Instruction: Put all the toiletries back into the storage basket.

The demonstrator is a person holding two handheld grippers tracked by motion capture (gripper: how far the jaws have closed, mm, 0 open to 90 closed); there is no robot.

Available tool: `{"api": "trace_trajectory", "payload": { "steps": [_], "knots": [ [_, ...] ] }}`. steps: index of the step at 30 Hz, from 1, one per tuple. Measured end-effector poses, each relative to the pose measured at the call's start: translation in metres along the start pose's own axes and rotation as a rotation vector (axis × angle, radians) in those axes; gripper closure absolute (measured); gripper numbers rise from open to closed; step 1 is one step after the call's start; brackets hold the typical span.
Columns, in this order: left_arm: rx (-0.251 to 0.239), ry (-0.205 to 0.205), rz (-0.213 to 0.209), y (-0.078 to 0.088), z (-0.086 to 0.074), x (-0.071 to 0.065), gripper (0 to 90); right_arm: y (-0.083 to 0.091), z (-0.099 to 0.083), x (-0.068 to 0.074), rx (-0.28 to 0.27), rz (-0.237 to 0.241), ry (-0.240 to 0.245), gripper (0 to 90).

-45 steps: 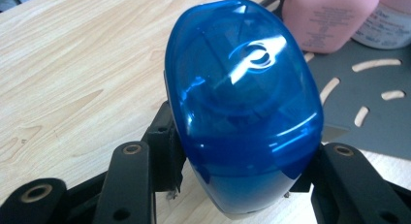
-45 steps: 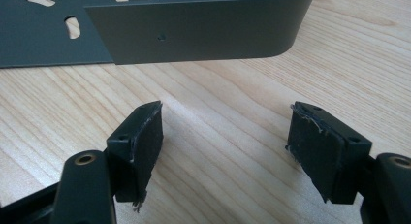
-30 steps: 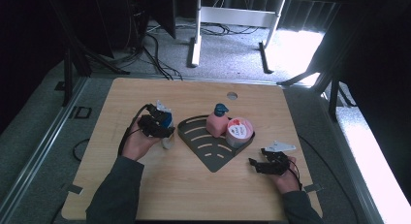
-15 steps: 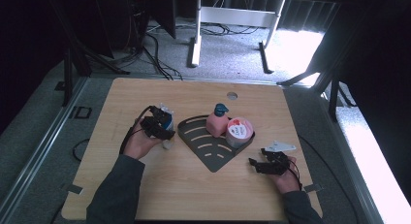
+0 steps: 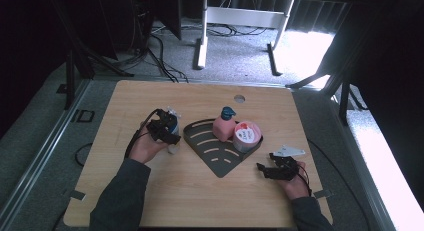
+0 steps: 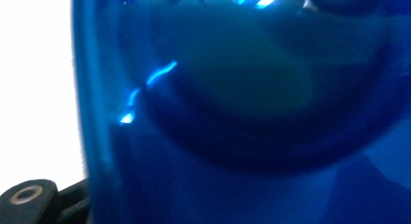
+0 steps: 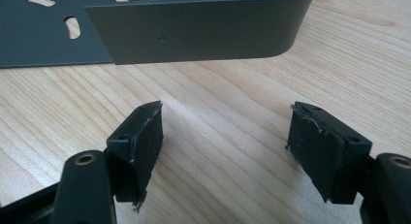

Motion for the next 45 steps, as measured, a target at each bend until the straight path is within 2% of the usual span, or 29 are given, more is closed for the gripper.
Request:
{"api": "trace_trajectory", "payload": {
  "steps": [8,15,17,22,33,45],
  "knots": [
    [0.015,-0.007,0.021,-0.0031,0.0003,-0.0018,47.7,0.0,0.0,0.0,0.0,0.0,0.0,28.1],
    [0.02,-0.004,0.011,-0.0033,0.0003,-0.0017,51.1,0.0,0.0,0.0,0.0,0.0,0.0,28.1],
    [0.017,-0.002,-0.005,-0.0026,0.0004,-0.0021,52.2,0.0,0.0,0.0,0.0,0.0,-0.001,28.1],
    [0.016,0.0,-0.005,-0.0022,0.0008,-0.0029,53.3,0.0,0.0001,0.0001,0.0,0.0,-0.002,28.1],
    [0.023,0.034,-0.002,-0.0008,0.0004,0.0032,54.2,0.0,0.0,0.0,0.0,0.0,-0.001,28.1],
    [0.028,0.035,-0.014,0.0003,0.0009,0.0028,54.1,0.0,0.0,0.0,0.0,0.0,-0.001,28.1]
  ]
}}
Point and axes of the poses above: each handheld gripper's, and its own axes: y roughly backward along the jaws, z roughly out of its top, x roughly to its left, the point moved 3 cm from there along -y, roughly forward along the jaws, and after that the axes turned 14 degrees about y, right-handed, at the moved point
